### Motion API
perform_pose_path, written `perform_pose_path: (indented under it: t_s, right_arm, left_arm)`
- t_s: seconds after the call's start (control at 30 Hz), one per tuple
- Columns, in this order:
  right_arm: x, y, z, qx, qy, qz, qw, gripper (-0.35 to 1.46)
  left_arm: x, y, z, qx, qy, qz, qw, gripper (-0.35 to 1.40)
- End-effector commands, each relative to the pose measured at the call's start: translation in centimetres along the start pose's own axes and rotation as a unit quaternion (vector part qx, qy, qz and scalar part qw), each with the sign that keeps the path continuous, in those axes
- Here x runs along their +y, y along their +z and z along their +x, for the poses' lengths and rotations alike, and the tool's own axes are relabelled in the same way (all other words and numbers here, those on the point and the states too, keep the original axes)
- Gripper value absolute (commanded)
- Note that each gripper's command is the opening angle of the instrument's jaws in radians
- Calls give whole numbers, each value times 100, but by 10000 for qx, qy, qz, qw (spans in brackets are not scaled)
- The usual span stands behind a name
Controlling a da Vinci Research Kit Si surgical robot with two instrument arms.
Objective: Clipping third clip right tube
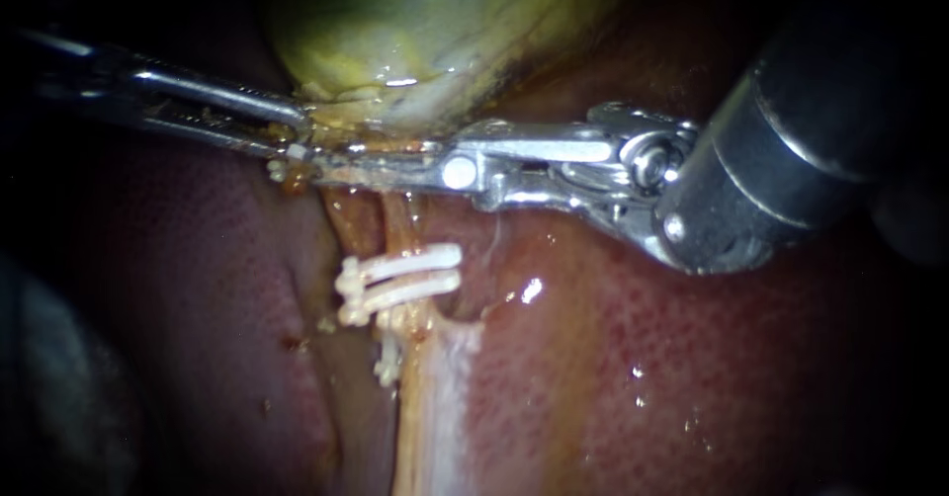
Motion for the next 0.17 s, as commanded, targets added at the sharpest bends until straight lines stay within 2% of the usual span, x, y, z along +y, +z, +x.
perform_pose_path:
  t_s: [0.03, 0.17]
  right_arm:
    - [0, 2, -1, 3, -5, -2, 10000, -35]
    - [1, 2, -2, 3, -11, -3, 10000, -35]
  left_arm:
    - [0, 0, 0, -1, 1, 1, 10000, -35]
    - [-1, 0, 0, -1, 2, 0, 10000, -35]
